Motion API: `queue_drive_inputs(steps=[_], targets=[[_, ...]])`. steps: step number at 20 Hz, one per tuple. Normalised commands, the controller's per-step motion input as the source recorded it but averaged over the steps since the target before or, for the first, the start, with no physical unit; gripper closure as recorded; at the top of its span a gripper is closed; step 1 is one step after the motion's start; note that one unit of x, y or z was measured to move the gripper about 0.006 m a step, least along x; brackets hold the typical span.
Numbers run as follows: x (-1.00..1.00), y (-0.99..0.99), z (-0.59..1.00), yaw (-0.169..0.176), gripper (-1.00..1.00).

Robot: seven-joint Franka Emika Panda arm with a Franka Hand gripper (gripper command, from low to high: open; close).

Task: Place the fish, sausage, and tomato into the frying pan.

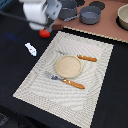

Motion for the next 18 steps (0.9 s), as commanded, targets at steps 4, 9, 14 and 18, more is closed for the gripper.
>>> queue_drive_inputs(steps=[4, 9, 14, 18], targets=[[0.80, 0.92, 0.90, 0.000, 1.00], [0.82, 0.90, 0.66, 0.000, 1.00], [0.75, 0.90, 0.15, 0.000, 1.00], [0.71, 0.91, 0.00, 0.000, 1.00]])
